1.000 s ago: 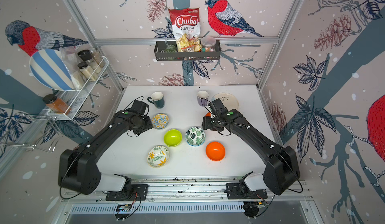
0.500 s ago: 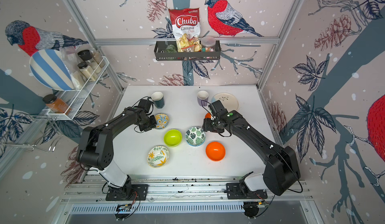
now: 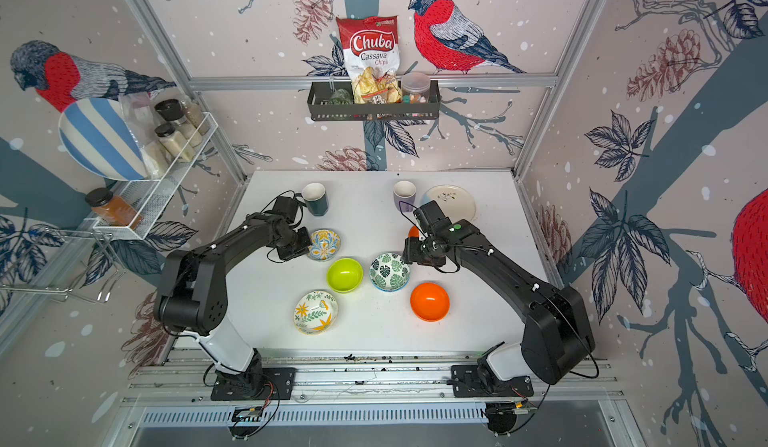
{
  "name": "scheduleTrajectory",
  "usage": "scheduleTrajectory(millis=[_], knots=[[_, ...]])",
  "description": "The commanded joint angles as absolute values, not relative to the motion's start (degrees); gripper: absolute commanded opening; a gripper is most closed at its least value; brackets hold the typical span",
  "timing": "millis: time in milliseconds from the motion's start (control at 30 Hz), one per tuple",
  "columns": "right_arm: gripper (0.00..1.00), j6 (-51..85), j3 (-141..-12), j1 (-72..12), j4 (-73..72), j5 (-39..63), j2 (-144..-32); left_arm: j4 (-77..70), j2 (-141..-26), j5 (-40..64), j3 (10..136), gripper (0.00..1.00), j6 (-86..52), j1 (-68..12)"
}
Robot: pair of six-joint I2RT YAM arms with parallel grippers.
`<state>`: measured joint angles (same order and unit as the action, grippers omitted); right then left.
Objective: Stack the bowls
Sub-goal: Pick up the bowl from the center of the board, then place the bowl on the bowl.
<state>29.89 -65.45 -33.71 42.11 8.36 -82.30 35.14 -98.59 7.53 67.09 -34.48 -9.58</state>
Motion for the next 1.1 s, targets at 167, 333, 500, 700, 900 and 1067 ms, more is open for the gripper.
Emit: scheduleTrajectory(millis=[167,333,500,700,900,1067], knots=[[0.62,28.88,-66.43,-33.75,42.54,8.60,-81.71,40.01,-93.27,5.15,70.41,0.00,-34.05,-8.33],[0.60,29.36,-67.68,-33.86,42.96,8.75,-80.42,45.02,-86.83,10.98,72.61,0.00,-32.90,-8.36],[0.59,30.10,-70.92,-35.21,44.77,9.06,-79.20,47.07,-78.49,22.21,69.46,0.00,-31.09,-11.01],[0.59,30.34,-75.76,-38.86,47.54,9.73,-78.84,49.82,-72.60,25.59,66.81,0.00,-30.45,-20.25],[0.54,30.51,-79.14,-42.98,49.58,10.10,-80.99,48.26,-70.93,24.20,64.84,0.00,-32.03,-26.94],[0.51,30.60,-80.09,-45.23,49.68,10.69,-82.79,46.96,-72.98,22.57,65.03,0.00,-32.37,-30.97]])
